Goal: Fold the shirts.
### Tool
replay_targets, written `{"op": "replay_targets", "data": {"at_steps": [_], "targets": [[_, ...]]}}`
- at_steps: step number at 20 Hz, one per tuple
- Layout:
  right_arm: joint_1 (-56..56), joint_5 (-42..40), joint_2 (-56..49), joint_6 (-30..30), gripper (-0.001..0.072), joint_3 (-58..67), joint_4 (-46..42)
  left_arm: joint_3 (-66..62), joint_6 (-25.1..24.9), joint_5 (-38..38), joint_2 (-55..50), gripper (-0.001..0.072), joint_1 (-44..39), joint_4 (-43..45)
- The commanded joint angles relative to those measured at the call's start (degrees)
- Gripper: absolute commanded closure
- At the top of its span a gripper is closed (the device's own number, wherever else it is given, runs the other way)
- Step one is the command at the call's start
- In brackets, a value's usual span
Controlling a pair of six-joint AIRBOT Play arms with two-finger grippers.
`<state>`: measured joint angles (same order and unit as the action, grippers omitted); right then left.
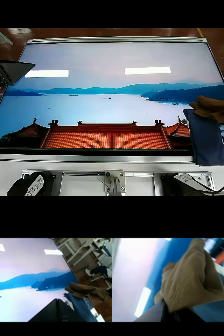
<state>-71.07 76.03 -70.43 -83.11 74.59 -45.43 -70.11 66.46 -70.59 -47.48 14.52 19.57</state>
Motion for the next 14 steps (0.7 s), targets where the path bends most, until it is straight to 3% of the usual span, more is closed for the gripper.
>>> {"op": "replay_targets", "data": {"at_steps": [1, 7, 14], "targets": [[-1.3, 9.4, 1.4, -3.9, 0.0651, 0.0, -15.7, 0.0, 0.0, 0.0, 0.0, 0.0670, -1.6, 1.5], [4.7, 16.4, 1.4, -4.2, 0.0651, -1.2, -34.2, 0.0, -1.3, 0.0, 0.0, 0.0670, -1.9, 1.6], [5.2, 16.1, 1.4, -4.1, 0.0650, -9.9, -45.2, 0.0, -1.2, 0.1, 0.0, 0.0670, -1.9, 1.7]]}}
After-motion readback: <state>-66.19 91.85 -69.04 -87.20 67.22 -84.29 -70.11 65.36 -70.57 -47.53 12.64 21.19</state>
